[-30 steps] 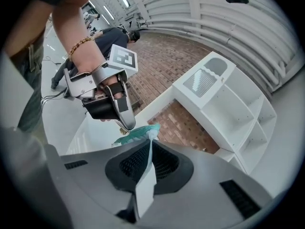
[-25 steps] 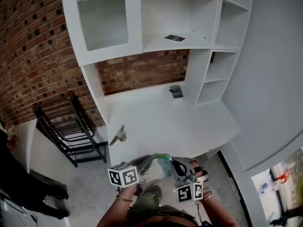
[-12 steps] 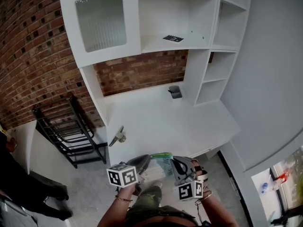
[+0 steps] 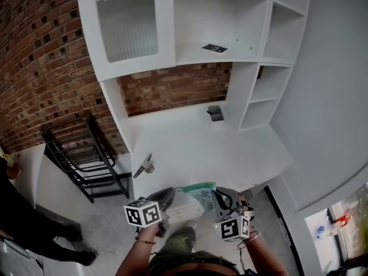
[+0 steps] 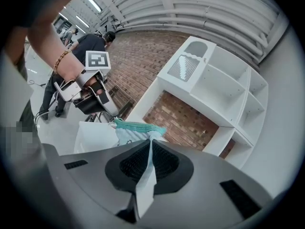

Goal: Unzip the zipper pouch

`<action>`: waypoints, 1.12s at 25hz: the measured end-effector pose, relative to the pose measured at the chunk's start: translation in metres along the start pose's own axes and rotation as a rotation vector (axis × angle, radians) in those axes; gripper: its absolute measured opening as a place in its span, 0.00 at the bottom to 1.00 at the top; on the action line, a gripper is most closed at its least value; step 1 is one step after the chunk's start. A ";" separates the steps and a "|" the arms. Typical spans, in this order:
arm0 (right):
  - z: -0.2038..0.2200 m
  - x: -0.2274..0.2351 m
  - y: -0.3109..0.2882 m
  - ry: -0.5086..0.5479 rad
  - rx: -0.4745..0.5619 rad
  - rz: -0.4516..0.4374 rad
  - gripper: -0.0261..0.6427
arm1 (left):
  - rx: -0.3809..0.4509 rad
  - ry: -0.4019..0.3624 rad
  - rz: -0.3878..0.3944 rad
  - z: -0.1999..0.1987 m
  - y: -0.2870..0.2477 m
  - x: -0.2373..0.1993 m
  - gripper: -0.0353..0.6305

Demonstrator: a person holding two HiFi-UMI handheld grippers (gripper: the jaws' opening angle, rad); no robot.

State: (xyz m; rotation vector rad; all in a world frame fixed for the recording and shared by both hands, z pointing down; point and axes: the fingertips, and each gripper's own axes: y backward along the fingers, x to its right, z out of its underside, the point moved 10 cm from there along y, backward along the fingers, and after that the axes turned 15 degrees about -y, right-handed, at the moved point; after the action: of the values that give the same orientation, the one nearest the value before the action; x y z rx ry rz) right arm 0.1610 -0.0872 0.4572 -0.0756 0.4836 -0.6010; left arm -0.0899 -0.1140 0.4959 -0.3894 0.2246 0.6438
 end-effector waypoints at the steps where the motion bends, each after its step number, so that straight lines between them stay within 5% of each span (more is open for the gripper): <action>1: 0.001 0.002 -0.001 -0.004 -0.003 0.002 0.05 | 0.001 0.000 -0.005 0.000 0.001 -0.002 0.06; 9: 0.004 0.007 -0.013 -0.023 -0.005 -0.006 0.05 | 0.005 -0.015 -0.015 -0.003 0.000 -0.010 0.06; 23: 0.003 0.038 -0.053 -0.264 -0.015 -0.056 0.05 | 0.027 -0.128 0.008 0.001 -0.011 -0.027 0.06; 28: 0.008 0.056 -0.080 -0.334 -0.020 -0.055 0.05 | 0.098 -0.159 0.031 -0.002 -0.013 -0.036 0.06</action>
State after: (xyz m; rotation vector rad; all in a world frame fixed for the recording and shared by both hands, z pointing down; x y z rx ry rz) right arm 0.1627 -0.1850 0.4574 -0.2053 0.1637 -0.6233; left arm -0.1098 -0.1439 0.5096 -0.2391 0.1101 0.6881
